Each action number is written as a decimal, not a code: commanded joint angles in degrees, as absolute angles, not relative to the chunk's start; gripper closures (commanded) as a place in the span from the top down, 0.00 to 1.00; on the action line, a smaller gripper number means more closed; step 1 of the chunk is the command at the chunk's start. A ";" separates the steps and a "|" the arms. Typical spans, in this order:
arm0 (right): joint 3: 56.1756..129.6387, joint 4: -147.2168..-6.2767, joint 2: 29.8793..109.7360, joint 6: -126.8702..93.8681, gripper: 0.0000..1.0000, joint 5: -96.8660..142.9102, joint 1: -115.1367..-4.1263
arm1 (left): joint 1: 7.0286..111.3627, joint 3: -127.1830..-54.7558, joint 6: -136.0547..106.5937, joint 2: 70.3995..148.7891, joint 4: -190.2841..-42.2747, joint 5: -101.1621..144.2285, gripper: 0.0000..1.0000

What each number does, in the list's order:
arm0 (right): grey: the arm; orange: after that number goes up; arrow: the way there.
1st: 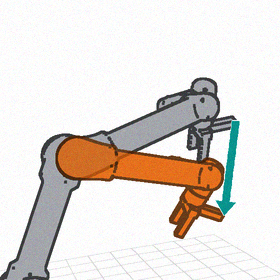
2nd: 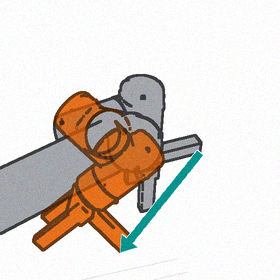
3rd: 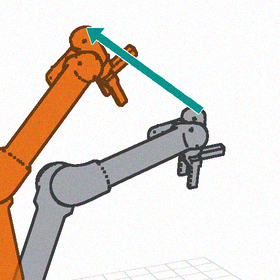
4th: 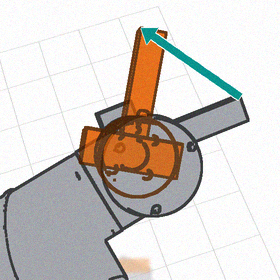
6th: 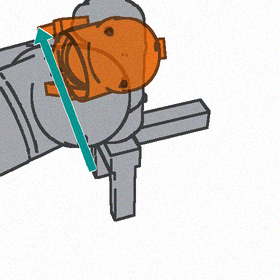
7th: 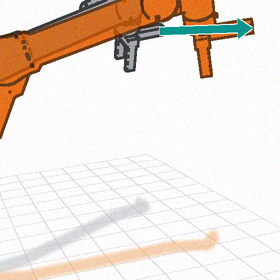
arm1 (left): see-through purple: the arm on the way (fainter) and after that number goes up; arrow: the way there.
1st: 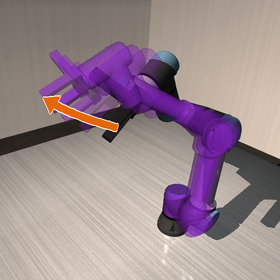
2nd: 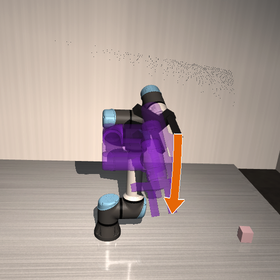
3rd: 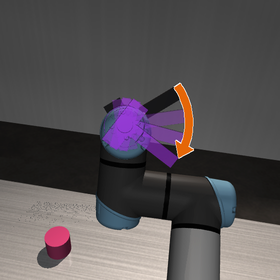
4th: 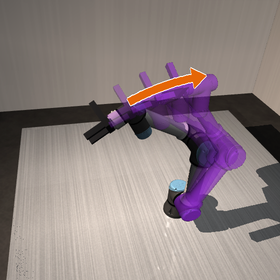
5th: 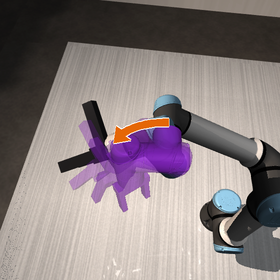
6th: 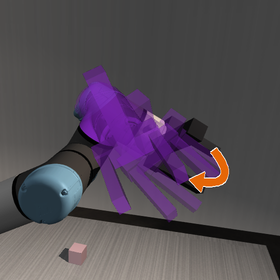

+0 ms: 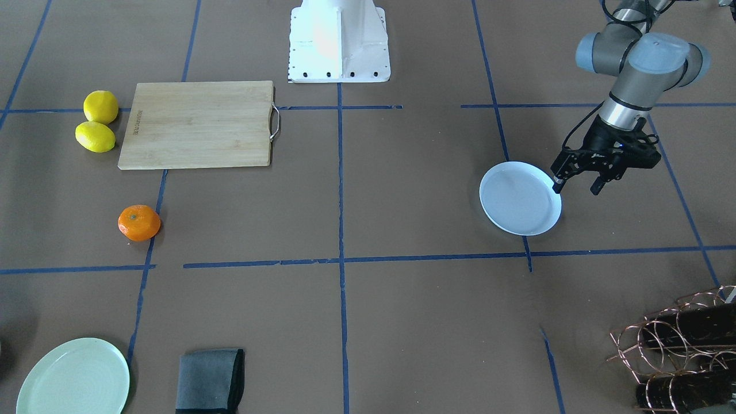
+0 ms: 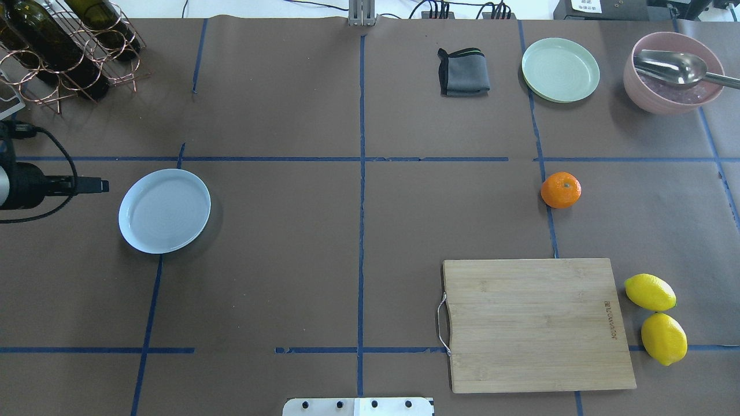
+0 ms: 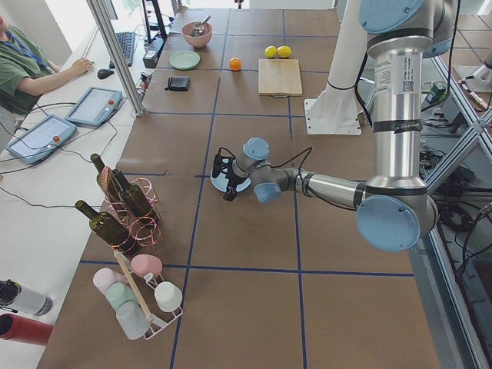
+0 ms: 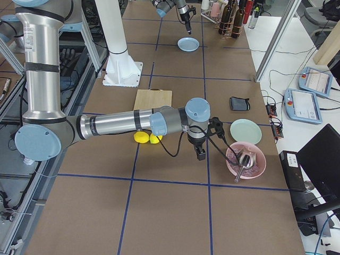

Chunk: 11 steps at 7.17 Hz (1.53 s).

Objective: Pick orange to plate
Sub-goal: 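Push the white plate with the left gripper toward the table center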

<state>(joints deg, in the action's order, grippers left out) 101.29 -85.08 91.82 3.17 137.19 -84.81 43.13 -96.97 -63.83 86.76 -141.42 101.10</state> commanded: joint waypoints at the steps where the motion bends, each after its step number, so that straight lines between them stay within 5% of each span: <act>1: 101.25 -85.08 91.85 3.16 1.00 137.20 -84.81 | 40.26 -93.79 -64.78 88.24 -141.24 98.79 1.00; 2: 101.16 -85.17 91.85 3.16 1.00 137.20 -84.81 | 40.17 -93.17 -64.78 88.85 -141.24 98.53 0.91; 3: 101.08 -85.17 91.85 3.16 1.00 137.20 -84.81 | 40.08 -93.25 -64.86 89.03 -141.15 98.53 0.64; 4: 101.16 -85.17 91.85 3.16 1.00 137.20 -84.81 | 40.08 -93.34 -64.86 89.03 -141.15 98.53 0.01; 9: 101.07 -85.17 91.85 3.16 1.00 137.20 -84.81 | 40.17 -96.49 -64.60 90.43 -140.89 99.14 0.00; 11: 101.07 -85.17 91.85 3.16 1.00 137.20 -84.81 | 40.25 -96.94 -65.13 101.01 -130.24 98.79 0.00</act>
